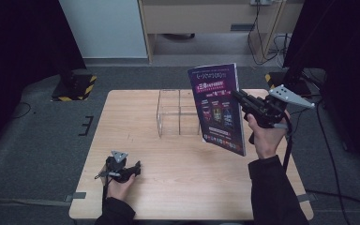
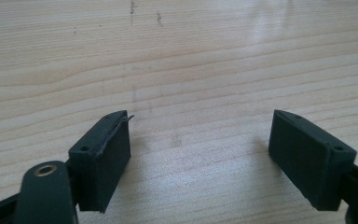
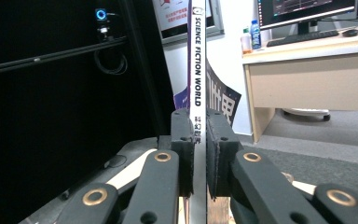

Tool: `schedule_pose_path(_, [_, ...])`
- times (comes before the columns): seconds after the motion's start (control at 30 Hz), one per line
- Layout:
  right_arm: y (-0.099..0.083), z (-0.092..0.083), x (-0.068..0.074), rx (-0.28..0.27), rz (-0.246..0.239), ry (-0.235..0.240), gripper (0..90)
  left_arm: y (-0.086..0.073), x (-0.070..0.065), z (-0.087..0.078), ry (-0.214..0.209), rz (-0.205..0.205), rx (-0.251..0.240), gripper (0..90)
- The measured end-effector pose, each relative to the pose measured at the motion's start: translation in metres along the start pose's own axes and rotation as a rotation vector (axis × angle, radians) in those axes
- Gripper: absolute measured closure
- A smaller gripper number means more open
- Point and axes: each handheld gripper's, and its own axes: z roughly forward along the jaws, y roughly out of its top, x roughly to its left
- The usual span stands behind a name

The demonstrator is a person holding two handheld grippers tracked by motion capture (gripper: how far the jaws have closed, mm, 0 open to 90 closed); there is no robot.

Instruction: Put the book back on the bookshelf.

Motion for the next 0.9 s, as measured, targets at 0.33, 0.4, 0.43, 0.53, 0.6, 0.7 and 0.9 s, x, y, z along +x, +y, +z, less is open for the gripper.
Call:
schedule_pose_path(0.33, [-0.002, 0.016, -0.014, -0.019, 0.01, -0.052, 83.5, 0.0, 0.0, 0.0, -0.005, 0.004, 0.003, 18.0])
schedule_pose_path(0.4, [-0.003, 0.019, -0.017, -0.021, 0.014, -0.057, 83.5, 0.0, 0.0, 0.0, -0.005, 0.004, 0.003, 17.8])
schedule_pose_path(0.43, [-0.003, 0.021, -0.018, -0.022, 0.015, -0.061, 83.5, 0.0, 0.0, 0.0, -0.006, 0.004, 0.003, 17.8])
schedule_pose_path(0.53, [-0.006, 0.029, -0.022, -0.02, 0.02, -0.077, 83.5, 0.0, 0.0, 0.0, -0.006, 0.004, 0.004, 17.7])
schedule_pose_path(0.6, [-0.007, 0.033, -0.024, -0.019, 0.019, -0.084, 83.5, 0.0, 0.0, 0.0, -0.005, 0.008, 0.004, 17.4])
schedule_pose_path(0.7, [-0.008, 0.038, -0.027, -0.017, 0.017, -0.095, 83.5, 0.0, 0.0, 0.0, -0.006, 0.009, 0.005, 17.1])
schedule_pose_path(0.9, [-0.015, 0.052, -0.029, -0.009, 0.009, -0.132, 83.5, 0.0, 0.0, 0.001, -0.006, 0.01, 0.005, 16.8])
